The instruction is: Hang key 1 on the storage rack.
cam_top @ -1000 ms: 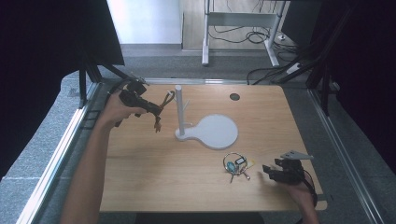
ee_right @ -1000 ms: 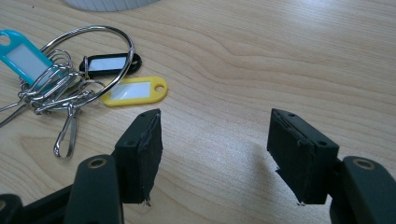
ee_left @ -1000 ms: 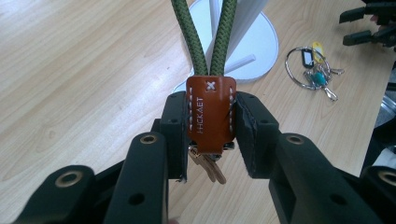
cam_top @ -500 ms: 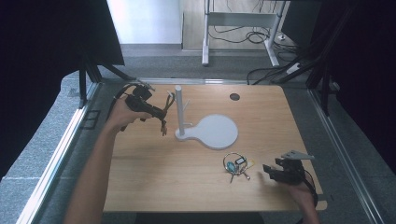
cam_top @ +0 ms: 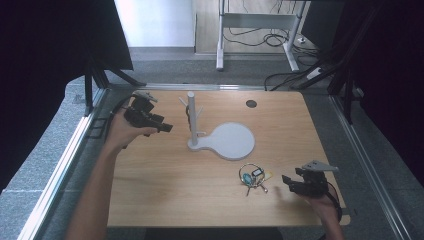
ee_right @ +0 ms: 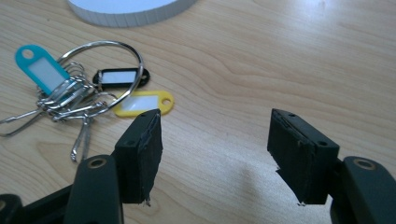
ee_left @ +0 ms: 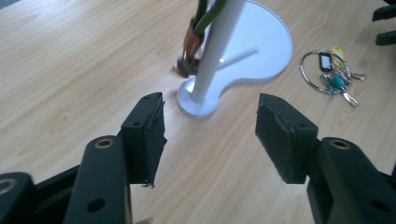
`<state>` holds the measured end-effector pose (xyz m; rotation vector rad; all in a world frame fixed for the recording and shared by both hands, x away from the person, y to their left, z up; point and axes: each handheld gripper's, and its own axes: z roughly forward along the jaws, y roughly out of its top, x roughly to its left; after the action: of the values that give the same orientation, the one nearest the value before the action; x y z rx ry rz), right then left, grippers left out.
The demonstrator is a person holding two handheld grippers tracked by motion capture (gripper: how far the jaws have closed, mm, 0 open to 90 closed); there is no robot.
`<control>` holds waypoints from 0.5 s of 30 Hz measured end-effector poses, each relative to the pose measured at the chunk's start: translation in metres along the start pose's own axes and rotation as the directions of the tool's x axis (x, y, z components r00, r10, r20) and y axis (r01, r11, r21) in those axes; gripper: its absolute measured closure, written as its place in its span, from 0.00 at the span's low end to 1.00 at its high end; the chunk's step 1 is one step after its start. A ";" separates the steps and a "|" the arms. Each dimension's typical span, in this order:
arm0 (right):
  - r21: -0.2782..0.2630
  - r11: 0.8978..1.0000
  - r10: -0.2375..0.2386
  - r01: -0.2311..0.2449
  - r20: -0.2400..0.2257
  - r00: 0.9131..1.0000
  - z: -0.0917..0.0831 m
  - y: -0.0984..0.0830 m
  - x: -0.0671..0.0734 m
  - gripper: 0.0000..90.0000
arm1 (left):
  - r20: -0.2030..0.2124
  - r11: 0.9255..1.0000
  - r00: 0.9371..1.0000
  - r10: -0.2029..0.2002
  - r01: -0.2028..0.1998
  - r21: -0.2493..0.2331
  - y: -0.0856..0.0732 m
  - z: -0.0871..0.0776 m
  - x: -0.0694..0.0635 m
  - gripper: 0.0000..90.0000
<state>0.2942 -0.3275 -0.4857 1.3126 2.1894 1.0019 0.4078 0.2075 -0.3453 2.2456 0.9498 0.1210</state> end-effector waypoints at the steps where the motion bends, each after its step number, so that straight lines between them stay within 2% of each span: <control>1: -0.008 1.000 0.000 0.000 -0.004 1.000 -0.002 0.002 0.001 0.40 | -0.008 1.000 1.000 0.005 -0.005 -0.004 -0.008 -0.004 -0.006 0.46; 2: -0.008 1.000 0.000 0.000 -0.004 1.000 -0.002 0.002 0.001 0.40 | -0.008 1.000 1.000 0.005 -0.005 -0.004 -0.008 -0.004 -0.006 0.46; 3: -0.018 1.000 -0.001 0.001 -0.014 1.000 -0.005 0.004 0.003 0.40 | -0.021 1.000 1.000 0.007 -0.007 -0.004 -0.017 -0.005 -0.012 0.46; 4: -0.018 1.000 -0.001 0.001 -0.014 1.000 -0.005 0.004 0.003 0.40 | -0.021 1.000 1.000 0.007 -0.007 -0.004 -0.017 -0.005 -0.012 0.46; 5: -0.021 1.000 -0.008 0.007 -0.017 1.000 -0.009 0.005 0.005 0.41 | -0.027 1.000 1.000 0.013 -0.013 -0.007 -0.026 -0.007 -0.018 0.46; 6: -0.021 1.000 -0.008 0.007 -0.017 1.000 -0.009 0.005 0.005 0.41 | -0.027 1.000 1.000 0.013 -0.013 -0.007 -0.026 -0.007 -0.018 0.46; 8: -0.021 1.000 -0.007 0.007 -0.013 1.000 -0.011 0.006 0.006 0.41 | -0.030 1.000 0.999 0.023 -0.023 -0.008 -0.036 -0.007 -0.025 0.46; 9: -0.026 1.000 -0.014 0.013 -0.020 1.000 -0.013 0.006 0.007 0.42 | -0.035 0.999 0.999 0.039 -0.039 0.008 -0.046 -0.004 -0.032 0.46; 10: -0.026 1.000 -0.014 0.013 -0.020 1.000 -0.013 0.006 0.007 0.42 | -0.035 0.999 0.999 0.039 -0.039 0.008 -0.046 -0.004 -0.032 0.46; 11: -0.022 0.999 -0.026 0.026 -0.023 0.999 -0.014 0.005 0.009 0.43 | -0.036 0.999 0.998 0.048 -0.047 0.021 -0.057 0.000 -0.037 0.46; 12: -0.022 0.999 -0.026 0.026 -0.023 0.999 -0.014 0.005 0.009 0.43 | -0.036 0.999 0.998 0.048 -0.047 0.021 -0.057 0.000 -0.037 0.46; 13: -0.013 0.999 -0.043 0.042 -0.024 0.999 -0.015 0.005 0.012 0.43 | -0.042 0.998 0.998 0.053 -0.052 0.032 -0.067 0.003 -0.043 0.46; 15: -0.005 0.999 -0.053 0.052 -0.026 0.998 -0.015 0.005 0.013 0.43 | -0.042 0.998 0.997 0.057 -0.055 0.036 -0.072 0.005 -0.045 0.46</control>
<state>0.2813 -0.3197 -0.4713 1.2400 2.2278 1.0094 0.3339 0.2106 -0.3864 2.3110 0.9186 0.1801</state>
